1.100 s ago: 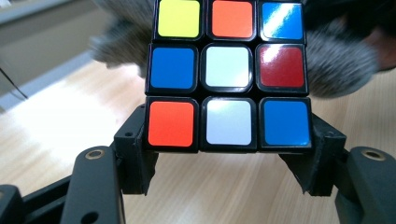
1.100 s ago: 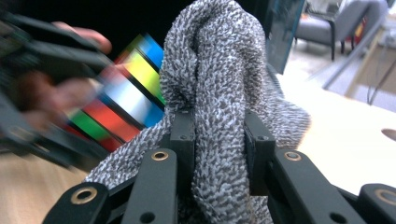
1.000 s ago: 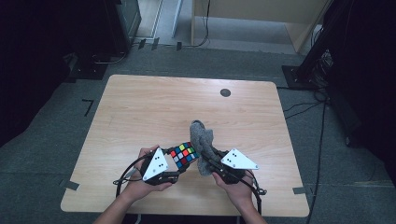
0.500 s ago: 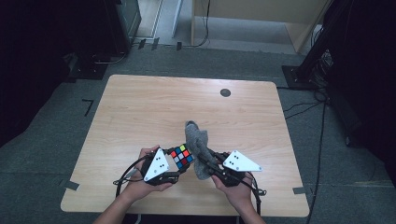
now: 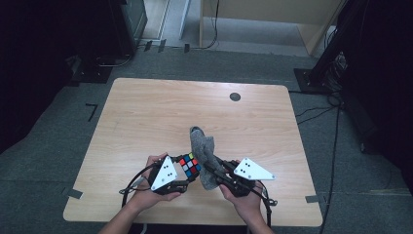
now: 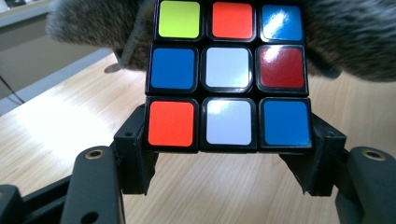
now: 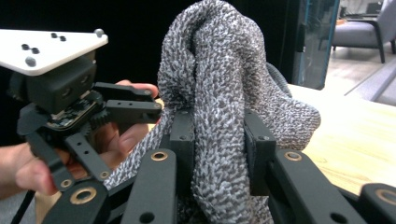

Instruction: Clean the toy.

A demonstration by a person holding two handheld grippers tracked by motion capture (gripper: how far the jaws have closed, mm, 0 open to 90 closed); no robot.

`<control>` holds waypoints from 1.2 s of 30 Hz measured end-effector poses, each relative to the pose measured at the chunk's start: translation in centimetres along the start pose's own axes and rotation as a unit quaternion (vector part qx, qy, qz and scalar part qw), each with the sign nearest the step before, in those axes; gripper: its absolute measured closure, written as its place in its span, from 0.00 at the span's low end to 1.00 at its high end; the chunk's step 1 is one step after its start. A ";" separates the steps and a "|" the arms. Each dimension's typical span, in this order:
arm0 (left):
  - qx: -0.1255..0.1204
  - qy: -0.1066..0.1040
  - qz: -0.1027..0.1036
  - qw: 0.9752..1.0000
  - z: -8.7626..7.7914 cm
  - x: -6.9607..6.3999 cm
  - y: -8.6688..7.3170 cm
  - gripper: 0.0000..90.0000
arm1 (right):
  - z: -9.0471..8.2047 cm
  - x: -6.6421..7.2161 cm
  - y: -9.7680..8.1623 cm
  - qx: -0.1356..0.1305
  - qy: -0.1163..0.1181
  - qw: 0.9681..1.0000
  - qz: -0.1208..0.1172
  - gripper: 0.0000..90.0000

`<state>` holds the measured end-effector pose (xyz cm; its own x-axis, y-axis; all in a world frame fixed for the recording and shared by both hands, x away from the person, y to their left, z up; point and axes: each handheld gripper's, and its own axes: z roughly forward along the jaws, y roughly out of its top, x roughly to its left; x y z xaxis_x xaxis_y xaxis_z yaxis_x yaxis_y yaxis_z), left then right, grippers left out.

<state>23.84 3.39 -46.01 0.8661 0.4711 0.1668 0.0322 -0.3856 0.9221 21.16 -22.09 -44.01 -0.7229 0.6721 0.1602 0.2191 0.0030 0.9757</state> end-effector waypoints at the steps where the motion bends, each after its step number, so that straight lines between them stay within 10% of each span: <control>1: -0.006 -0.003 -0.007 1.000 -0.2 0.1 0.1 0.38 | 0.0 -0.4 -0.2 0.003 -0.005 1.000 0.010 0.79; 18: -0.022 0.000 -0.026 0.999 -0.6 0.8 0.0 0.38 | 0.1 -1.9 -1.2 0.021 -0.016 0.999 0.035 0.79; 36: -0.017 0.008 -0.037 0.999 -0.5 1.1 -0.2 0.38 | -0.3 -0.4 -0.3 -0.005 0.020 1.000 0.002 0.78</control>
<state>24.57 4.42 -45.84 0.8537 0.5104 0.1035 0.0780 -0.3219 0.9436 21.23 -22.57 -44.32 -0.7478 0.6417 0.1701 0.2153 -0.0079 0.9765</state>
